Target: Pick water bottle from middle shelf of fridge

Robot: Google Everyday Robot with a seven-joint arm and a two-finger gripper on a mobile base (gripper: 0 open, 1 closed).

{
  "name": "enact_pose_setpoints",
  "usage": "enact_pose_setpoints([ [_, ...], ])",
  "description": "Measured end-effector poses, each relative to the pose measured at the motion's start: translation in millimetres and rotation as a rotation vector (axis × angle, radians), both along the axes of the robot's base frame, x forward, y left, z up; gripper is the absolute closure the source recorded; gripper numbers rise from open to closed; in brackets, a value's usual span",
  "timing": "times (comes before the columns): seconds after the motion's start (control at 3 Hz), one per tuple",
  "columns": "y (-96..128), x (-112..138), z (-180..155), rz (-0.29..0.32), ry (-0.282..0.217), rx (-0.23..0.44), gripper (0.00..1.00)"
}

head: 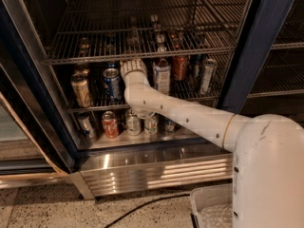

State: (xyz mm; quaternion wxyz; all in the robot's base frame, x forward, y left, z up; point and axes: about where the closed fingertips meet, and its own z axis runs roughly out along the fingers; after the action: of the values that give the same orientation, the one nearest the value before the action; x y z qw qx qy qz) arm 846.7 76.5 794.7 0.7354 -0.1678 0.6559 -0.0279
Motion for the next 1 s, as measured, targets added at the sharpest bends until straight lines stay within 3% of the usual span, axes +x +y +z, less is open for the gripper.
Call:
enact_pose_setpoints([
  [0.33,-2.1,0.2,-0.4,-0.005,0.001,0.000,0.88],
  [0.67,-2.1,0.2,-0.4,-0.005,0.001,0.000,0.89],
  [1.0,-4.8,-0.1,-0.6,-0.011,0.002,0.001,1.00],
])
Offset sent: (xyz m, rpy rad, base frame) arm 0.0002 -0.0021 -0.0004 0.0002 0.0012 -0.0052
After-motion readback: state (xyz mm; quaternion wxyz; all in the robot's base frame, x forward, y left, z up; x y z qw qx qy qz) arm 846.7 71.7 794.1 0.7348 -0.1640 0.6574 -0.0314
